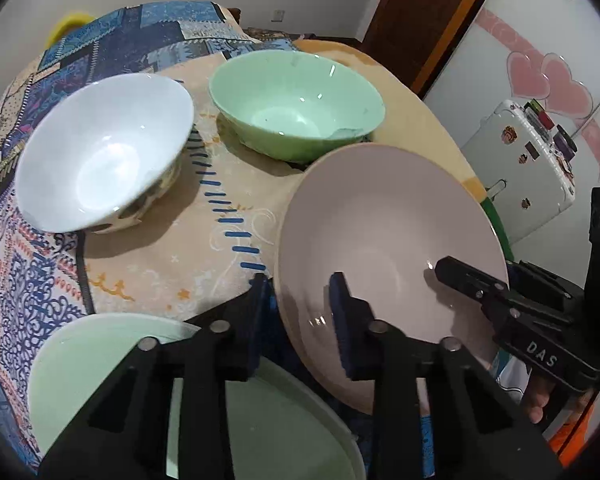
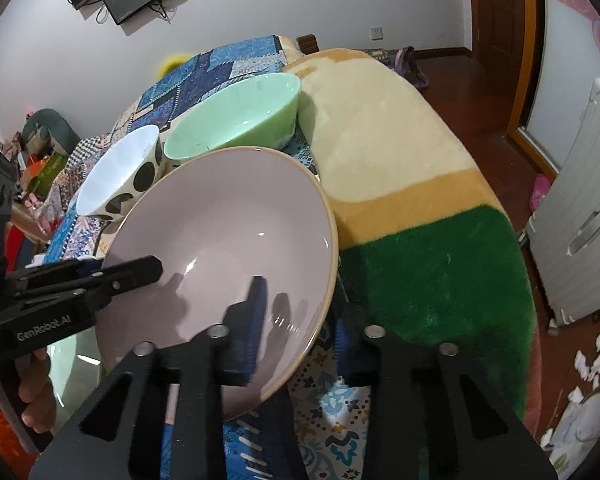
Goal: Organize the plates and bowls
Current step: 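Lift the pale pink bowl with both tools and carry it over the mint-green plate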
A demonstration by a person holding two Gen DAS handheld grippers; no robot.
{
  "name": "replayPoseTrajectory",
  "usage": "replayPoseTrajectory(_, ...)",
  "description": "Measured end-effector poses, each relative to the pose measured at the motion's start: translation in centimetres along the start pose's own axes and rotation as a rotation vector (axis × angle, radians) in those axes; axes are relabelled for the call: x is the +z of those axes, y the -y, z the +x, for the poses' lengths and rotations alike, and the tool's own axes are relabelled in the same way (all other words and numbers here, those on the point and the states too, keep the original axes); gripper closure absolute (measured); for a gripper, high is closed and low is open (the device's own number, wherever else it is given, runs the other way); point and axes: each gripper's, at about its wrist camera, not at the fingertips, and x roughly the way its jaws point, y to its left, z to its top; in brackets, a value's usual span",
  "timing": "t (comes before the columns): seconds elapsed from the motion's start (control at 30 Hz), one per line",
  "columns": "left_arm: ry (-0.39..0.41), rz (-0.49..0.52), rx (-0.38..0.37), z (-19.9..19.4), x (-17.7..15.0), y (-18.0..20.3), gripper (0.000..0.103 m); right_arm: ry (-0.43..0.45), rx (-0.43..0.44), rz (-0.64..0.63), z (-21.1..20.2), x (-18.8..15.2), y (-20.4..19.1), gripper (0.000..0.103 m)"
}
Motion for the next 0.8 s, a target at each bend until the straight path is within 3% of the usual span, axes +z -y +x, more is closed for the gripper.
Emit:
replayPoseTrajectory(0.13, -0.004, 0.011, 0.008, 0.2, -0.2, 0.4, 0.084, -0.007, 0.011, 0.021, 0.0, 0.1, 0.2, 0.083)
replayPoseTrajectory(0.37, -0.003, 0.01, 0.027, -0.4, -0.2, 0.8, 0.084, -0.005, -0.023, 0.001, -0.6, 0.1, -0.6, 0.083)
replayPoseTrajectory(0.8, 0.07, 0.014, 0.016, -5.0, -0.9, 1.3, 0.084, 0.065, -0.018, -0.032, -3.7, 0.7, -2.7, 0.083)
